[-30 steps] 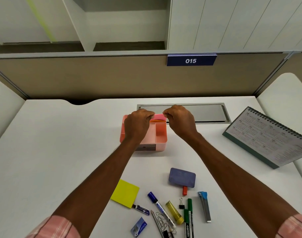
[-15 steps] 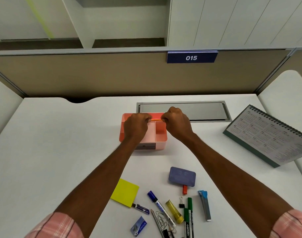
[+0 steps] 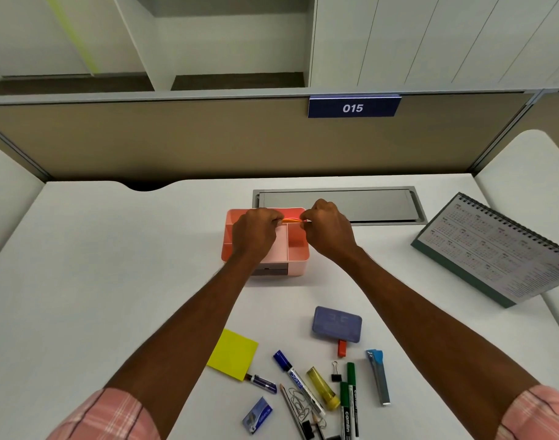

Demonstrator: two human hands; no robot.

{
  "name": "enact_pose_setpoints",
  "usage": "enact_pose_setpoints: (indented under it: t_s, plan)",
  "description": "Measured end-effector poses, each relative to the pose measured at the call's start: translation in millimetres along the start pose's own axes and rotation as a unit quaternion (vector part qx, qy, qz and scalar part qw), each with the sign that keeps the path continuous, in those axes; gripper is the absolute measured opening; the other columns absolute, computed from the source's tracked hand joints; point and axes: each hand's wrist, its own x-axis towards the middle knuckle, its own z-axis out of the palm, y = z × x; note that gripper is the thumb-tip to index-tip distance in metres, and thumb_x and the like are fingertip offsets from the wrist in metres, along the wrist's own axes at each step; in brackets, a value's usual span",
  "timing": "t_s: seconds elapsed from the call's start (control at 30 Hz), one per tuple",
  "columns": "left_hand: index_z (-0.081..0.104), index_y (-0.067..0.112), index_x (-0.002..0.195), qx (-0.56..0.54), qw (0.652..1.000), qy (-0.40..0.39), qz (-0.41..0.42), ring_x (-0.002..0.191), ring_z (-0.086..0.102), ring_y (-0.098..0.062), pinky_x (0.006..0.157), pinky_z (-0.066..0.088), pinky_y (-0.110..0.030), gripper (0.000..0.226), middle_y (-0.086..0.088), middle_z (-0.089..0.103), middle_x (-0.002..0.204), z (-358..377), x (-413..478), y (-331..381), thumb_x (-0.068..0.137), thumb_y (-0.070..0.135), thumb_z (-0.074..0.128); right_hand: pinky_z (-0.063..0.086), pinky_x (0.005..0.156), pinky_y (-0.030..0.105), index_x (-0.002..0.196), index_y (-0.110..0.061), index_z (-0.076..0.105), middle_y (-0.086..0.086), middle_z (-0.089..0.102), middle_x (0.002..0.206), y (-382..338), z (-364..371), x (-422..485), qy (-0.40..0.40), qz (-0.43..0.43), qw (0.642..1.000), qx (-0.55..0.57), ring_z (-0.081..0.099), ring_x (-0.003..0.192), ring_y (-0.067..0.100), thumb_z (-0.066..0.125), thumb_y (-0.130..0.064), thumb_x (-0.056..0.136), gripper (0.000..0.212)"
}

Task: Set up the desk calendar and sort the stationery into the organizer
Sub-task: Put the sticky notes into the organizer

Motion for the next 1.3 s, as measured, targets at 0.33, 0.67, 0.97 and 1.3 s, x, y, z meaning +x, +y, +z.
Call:
enact_pose_setpoints:
  t_s: [0.33, 0.67, 0.97, 1.3]
  plan:
    - [0.069, 0.02, 0.134, -0.013, 1.0, 0.019, -0.001, 0.114, 0.069, -0.03, 0.099, 0.055, -0.045, 0.037, -0.005, 0.07, 0.134, -1, -10, 12, 0.1, 0.035, 0.064, 0.05, 0.071, 0.035, 0.125, -0.016, 0.072, 0.013, 0.066, 0.113, -2, -5, -8, 0.007, 0.0, 1.0, 0.015, 0.062, 0.1, 0.031, 0.069, -0.024, 0.096, 0.031]
    - [0.076, 0.022, 0.122, -0.11, 0.991, 0.052, 0.061, 0.106, 0.072, -0.021, 0.093, 0.06, -0.036, 0.025, 0.0, 0.076, 0.121, -5, -80, 14, 0.099, 0.02, 0.064, 0.056, 0.073, 0.037, 0.12, -0.011, 0.074, 0.013, 0.068, 0.112, -12, -6, -55, 0.068, 0.003, 0.994, 0.088, 0.063, 0.099, 0.033, 0.071, -0.004, 0.089, 0.032]
    - [0.062, 0.021, 0.137, -0.183, 0.983, -0.003, -0.001, 0.122, 0.06, -0.013, 0.1, 0.051, -0.027, 0.044, 0.004, 0.064, 0.134, 26, -213, 11, 0.096, 0.005, 0.058, 0.056, 0.087, 0.044, 0.117, -0.018, 0.072, 0.002, 0.075, 0.108, -49, 38, -169, -0.053, -0.007, 0.971, 0.233, 0.067, 0.098, 0.022, 0.068, -0.002, 0.083, 0.038]
    - [0.061, 0.017, 0.137, -0.071, 0.969, 0.016, -0.236, 0.136, 0.05, -0.031, 0.104, 0.048, -0.048, 0.051, -0.007, 0.057, 0.145, 24, -301, -59, 0.088, 0.015, 0.076, 0.046, 0.089, 0.043, 0.133, -0.018, 0.061, 0.005, 0.064, 0.129, -99, 79, -225, -0.19, -0.128, 0.972, 0.054, 0.059, 0.116, 0.031, 0.073, -0.039, 0.082, 0.057]
